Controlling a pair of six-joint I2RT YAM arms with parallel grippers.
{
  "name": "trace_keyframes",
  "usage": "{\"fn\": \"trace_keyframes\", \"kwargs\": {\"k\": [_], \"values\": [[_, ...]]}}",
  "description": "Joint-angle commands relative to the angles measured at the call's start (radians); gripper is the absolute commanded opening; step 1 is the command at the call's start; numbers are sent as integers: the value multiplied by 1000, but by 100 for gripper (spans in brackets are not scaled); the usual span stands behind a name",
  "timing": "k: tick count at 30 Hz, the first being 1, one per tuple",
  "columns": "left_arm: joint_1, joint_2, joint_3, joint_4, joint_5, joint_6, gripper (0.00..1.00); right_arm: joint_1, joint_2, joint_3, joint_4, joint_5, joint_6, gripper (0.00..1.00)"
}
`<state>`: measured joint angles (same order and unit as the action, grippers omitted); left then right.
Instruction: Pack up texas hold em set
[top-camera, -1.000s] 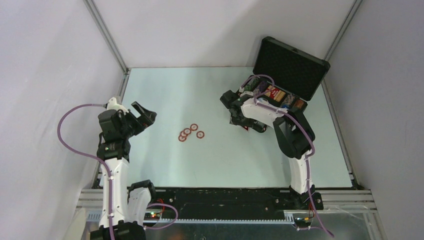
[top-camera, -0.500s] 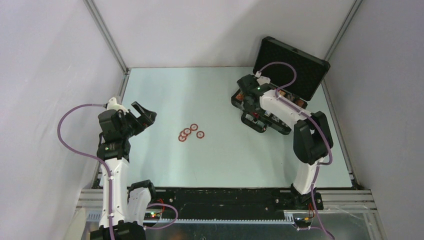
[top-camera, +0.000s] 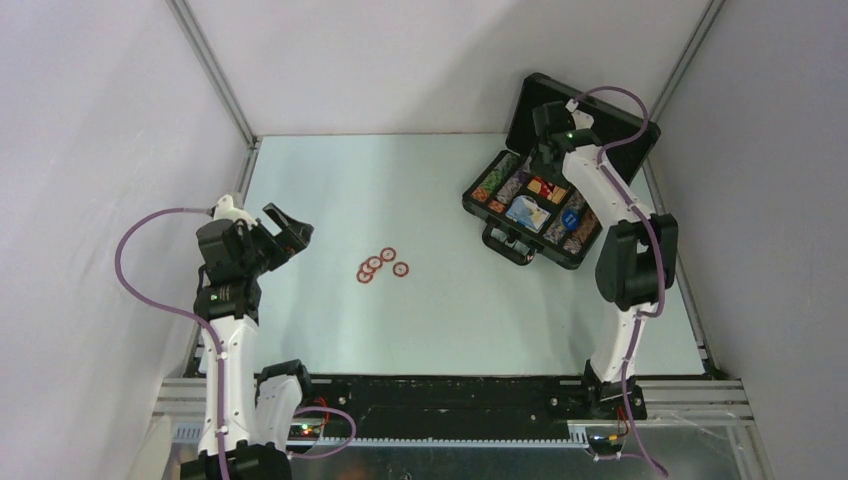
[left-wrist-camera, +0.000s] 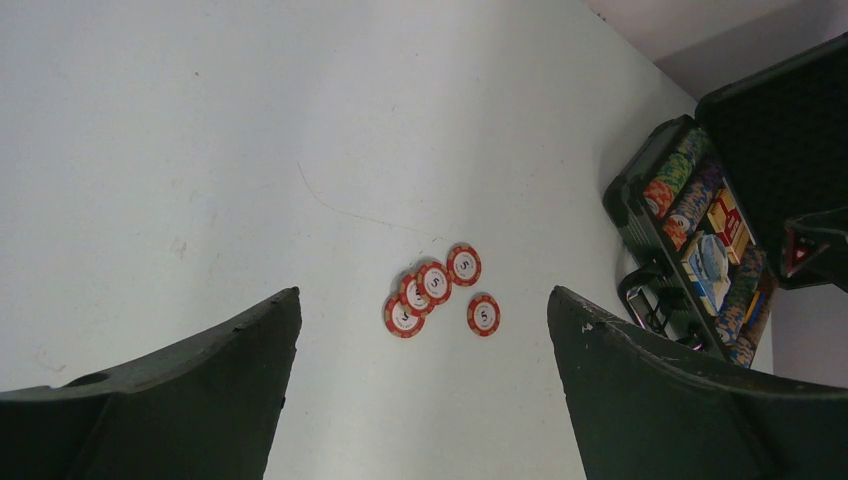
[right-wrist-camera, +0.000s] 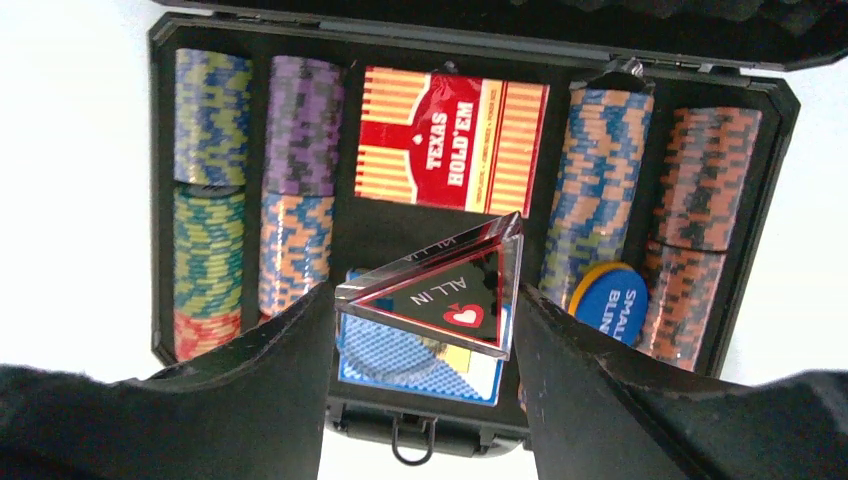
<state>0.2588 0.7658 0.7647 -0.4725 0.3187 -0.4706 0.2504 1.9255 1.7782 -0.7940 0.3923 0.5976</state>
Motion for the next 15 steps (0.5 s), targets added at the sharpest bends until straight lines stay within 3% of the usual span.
{"fn": "trace_keyframes", "kwargs": {"k": [1, 15], "values": [[11, -6, -6, 39, 14, -5, 97, -28, 76, 96, -16, -26, -56, 60], [12, -2, -4, 39, 14, -6, 97, -103, 222, 221, -6, -95, -91, 62]]}}
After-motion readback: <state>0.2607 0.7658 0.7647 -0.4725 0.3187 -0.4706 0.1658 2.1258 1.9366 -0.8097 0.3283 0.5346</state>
